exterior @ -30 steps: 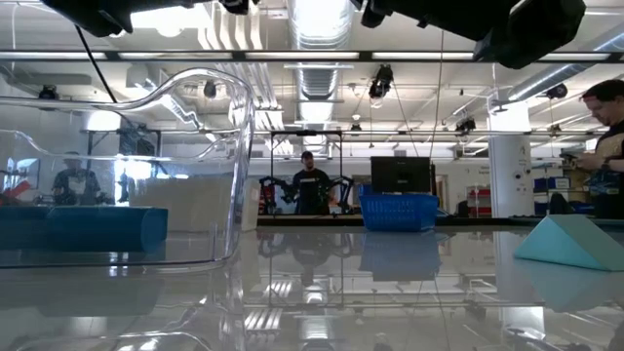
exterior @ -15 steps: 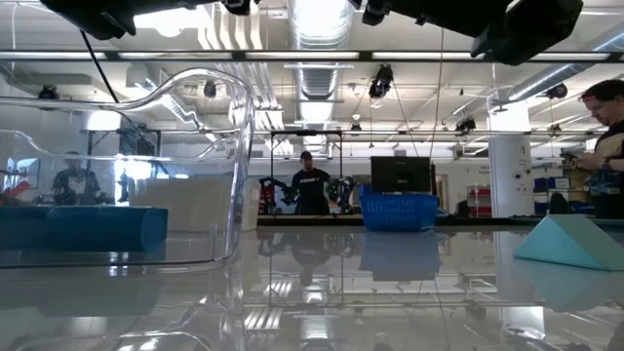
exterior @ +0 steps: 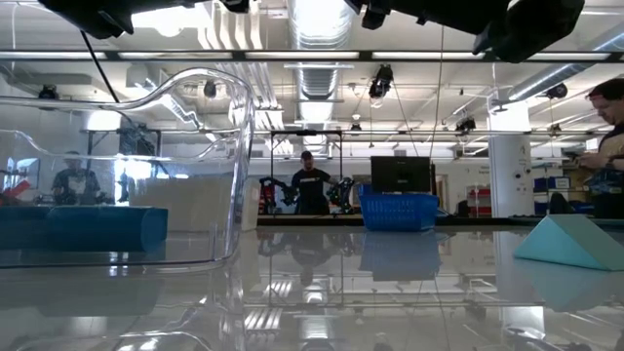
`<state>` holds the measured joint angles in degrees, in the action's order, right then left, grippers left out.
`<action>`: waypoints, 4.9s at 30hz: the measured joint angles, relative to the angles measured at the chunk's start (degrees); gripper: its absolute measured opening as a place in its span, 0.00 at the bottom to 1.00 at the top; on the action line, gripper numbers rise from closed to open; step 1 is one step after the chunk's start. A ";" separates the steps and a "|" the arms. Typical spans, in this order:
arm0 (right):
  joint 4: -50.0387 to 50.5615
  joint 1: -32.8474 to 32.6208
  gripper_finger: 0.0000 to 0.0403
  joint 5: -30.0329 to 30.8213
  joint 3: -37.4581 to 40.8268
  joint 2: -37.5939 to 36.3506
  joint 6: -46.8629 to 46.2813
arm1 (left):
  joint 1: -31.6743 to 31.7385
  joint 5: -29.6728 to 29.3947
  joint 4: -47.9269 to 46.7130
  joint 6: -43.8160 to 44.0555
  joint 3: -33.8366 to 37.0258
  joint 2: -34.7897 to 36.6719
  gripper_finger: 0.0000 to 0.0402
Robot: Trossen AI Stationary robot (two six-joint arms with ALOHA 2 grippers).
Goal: Sort & place blocks by color
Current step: Put the red block into the white bin, then put the light blue block into the blue bin
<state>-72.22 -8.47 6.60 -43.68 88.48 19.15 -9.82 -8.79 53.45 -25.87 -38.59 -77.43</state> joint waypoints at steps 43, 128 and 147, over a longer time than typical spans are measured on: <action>57.75 -0.13 0.60 18.75 0.17 -20.93 -30.96 | 22.99 -21.98 -83.82 51.08 -6.43 8.83 0.46; 130.67 -17.75 0.38 -12.47 -39.15 22.80 -104.18 | 13.84 -21.85 -61.37 25.03 -7.13 19.19 0.47; 138.36 3.56 0.30 5.59 -39.56 8.29 -68.70 | 13.84 -21.87 -59.86 25.05 -6.88 19.19 0.47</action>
<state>66.14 -4.91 12.19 -83.24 96.77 -49.55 4.01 -30.65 -6.42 -0.82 -45.47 -58.24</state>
